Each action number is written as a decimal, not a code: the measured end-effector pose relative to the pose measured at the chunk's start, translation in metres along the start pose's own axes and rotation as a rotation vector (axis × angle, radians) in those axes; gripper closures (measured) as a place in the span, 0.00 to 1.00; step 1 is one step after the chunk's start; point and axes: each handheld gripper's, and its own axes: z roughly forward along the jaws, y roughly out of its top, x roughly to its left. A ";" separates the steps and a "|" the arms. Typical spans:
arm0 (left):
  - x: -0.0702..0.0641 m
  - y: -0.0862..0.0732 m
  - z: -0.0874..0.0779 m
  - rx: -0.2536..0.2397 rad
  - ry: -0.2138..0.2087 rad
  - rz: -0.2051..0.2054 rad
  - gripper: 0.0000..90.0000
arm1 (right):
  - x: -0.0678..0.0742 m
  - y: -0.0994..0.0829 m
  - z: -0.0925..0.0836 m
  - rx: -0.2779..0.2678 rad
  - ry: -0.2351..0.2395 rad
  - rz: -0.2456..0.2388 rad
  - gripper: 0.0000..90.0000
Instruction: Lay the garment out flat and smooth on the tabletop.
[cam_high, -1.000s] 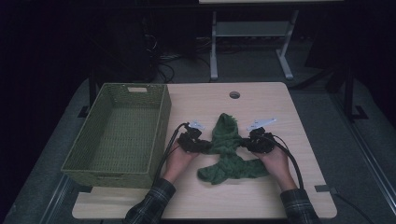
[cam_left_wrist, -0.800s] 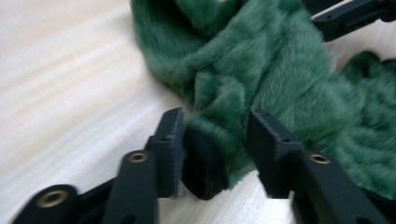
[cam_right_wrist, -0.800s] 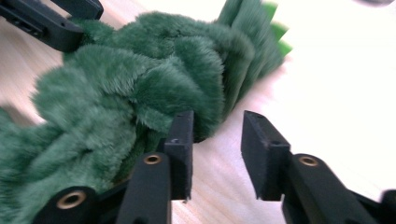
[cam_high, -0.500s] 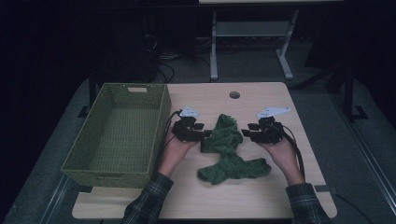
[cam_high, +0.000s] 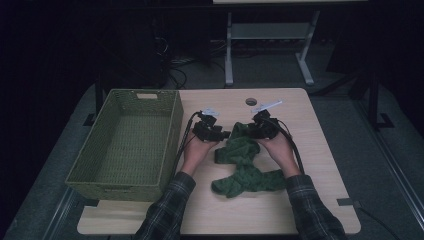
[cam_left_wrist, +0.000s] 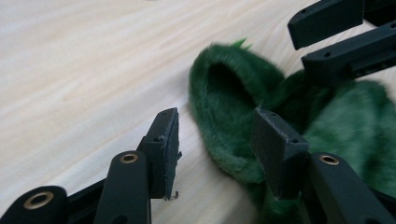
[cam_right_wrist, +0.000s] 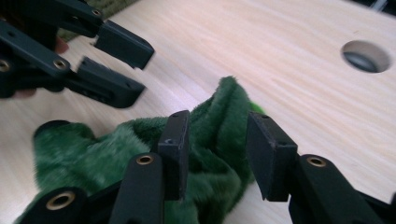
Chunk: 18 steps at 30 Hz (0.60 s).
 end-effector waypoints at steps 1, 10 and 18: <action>0.002 -0.004 0.008 0.024 -0.004 0.001 0.57 | 0.001 0.000 0.005 0.015 -0.001 0.001 0.66; -0.002 -0.011 0.026 0.081 -0.004 0.024 0.54 | -0.001 -0.021 0.027 0.113 -0.042 -0.021 0.67; -0.008 -0.009 0.034 0.104 -0.026 0.040 0.54 | -0.011 -0.034 0.028 0.114 -0.020 0.008 0.93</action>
